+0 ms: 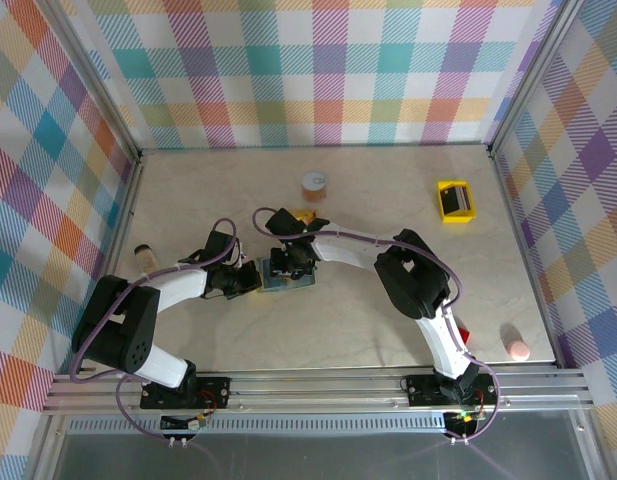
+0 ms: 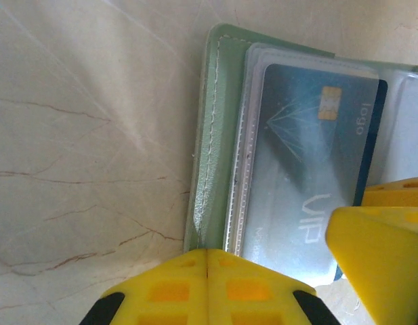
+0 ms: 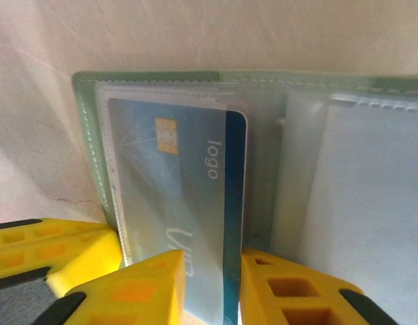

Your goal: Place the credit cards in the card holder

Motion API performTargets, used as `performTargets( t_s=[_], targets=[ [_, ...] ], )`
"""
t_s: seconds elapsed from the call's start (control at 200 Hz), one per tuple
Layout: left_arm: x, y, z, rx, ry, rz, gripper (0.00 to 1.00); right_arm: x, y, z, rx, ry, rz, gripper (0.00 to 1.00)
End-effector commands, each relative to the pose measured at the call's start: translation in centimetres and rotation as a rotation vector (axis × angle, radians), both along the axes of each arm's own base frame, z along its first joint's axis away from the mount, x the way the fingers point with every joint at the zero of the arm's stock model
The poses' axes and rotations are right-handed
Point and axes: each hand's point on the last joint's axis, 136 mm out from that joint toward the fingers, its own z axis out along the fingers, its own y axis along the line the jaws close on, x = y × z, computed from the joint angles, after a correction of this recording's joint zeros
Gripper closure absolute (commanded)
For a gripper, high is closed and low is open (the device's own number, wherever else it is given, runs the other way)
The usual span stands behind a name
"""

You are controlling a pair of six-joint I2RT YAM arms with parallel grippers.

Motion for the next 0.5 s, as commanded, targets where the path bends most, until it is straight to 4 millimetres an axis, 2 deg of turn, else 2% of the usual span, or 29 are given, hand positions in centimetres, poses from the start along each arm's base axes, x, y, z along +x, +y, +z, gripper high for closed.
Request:
performTargets(
  t_s=[0.0,0.24,0.495],
  targets=[
    [-0.47,0.25,-0.46,-0.002,0.014,-0.009,0.94,-0.76,1.14,0.13,0.021,0.013,0.041,0.73],
    [-0.32,-0.06,-0.20,-0.019,0.006,-0.016,0.94,-0.88,1.76,0.24,0.048,0.024,0.055,0.73],
    [-0.20,0.11,0.44,-0.013,-0.012,-0.010,0.94,-0.77,1.19,0.42,0.012,0.012,0.053,0.70]
  ],
)
